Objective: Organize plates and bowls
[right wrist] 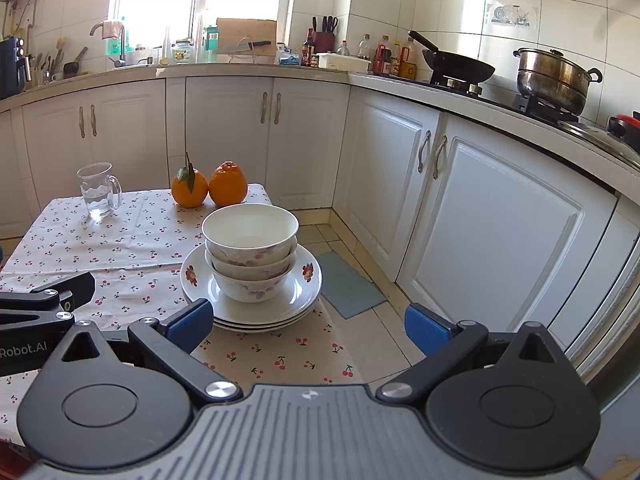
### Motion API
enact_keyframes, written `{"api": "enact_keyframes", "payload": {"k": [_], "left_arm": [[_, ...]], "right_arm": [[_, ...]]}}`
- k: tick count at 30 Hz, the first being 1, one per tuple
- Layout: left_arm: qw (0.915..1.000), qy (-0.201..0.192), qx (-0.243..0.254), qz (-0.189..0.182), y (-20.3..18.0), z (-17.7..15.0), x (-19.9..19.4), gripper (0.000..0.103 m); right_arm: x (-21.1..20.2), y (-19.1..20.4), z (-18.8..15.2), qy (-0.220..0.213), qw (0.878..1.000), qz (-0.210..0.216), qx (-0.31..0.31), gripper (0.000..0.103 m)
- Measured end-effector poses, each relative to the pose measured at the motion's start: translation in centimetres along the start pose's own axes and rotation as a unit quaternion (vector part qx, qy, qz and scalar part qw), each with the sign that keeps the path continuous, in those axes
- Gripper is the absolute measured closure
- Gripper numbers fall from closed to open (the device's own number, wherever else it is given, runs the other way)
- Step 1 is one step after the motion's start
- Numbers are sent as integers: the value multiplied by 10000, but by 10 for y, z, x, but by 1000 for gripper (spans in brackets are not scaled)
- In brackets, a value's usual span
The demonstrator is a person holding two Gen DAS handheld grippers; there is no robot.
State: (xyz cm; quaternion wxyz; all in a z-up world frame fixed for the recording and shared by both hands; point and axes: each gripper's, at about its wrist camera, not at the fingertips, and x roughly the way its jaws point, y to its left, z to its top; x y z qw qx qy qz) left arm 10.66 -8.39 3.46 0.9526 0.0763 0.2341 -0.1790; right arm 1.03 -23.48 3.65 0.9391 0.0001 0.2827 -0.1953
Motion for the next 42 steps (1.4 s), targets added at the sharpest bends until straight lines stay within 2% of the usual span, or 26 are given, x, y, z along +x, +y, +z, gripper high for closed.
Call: {"api": "enact_keyframes", "payload": {"k": [42], "left_arm": [[10000, -18, -16, -15, 0, 0, -1, 1]], "right_arm": [[-3, 1, 0, -76, 9999, -57, -42, 0]]}}
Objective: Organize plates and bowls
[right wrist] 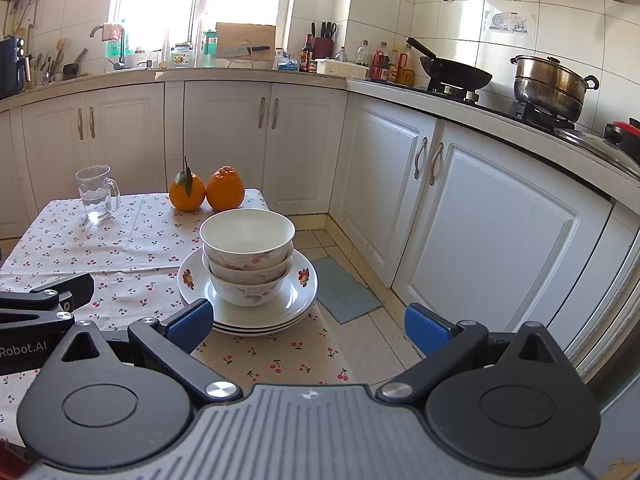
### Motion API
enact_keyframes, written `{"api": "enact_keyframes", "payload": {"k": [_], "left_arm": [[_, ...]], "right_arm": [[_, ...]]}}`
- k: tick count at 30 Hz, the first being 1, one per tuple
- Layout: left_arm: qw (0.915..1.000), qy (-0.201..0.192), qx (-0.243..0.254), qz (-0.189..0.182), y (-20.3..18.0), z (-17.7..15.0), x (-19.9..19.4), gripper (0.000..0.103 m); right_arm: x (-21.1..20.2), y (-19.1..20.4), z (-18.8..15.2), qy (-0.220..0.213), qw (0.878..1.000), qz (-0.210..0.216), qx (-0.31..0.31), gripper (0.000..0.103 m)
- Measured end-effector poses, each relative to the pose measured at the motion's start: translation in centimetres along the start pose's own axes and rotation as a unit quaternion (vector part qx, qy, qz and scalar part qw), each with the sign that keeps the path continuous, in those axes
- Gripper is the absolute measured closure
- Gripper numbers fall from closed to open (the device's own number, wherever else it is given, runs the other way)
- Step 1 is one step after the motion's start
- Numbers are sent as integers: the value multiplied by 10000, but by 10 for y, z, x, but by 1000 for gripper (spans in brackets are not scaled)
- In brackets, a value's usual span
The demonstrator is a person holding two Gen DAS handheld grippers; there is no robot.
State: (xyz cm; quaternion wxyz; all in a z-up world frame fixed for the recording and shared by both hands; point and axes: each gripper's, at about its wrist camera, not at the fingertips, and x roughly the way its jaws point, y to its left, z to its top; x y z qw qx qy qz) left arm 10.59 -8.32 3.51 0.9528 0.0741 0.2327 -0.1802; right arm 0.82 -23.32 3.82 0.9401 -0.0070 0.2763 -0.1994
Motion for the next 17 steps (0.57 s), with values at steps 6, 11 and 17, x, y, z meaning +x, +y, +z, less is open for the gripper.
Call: {"api": "enact_keyframes", "payload": {"k": [6, 11, 17], "left_arm": [[10000, 2, -7, -3, 0, 0, 0, 1], [10000, 3, -12, -9, -1, -1, -1, 1], [10000, 12, -15, -15, -1, -1, -1, 1]], "right_arm": [[0, 0, 0, -10, 10000, -4, -7, 0], [-1, -1, 0, -16, 10000, -6, -6, 0], [-1, -1, 0, -14, 10000, -5, 0, 0]]}}
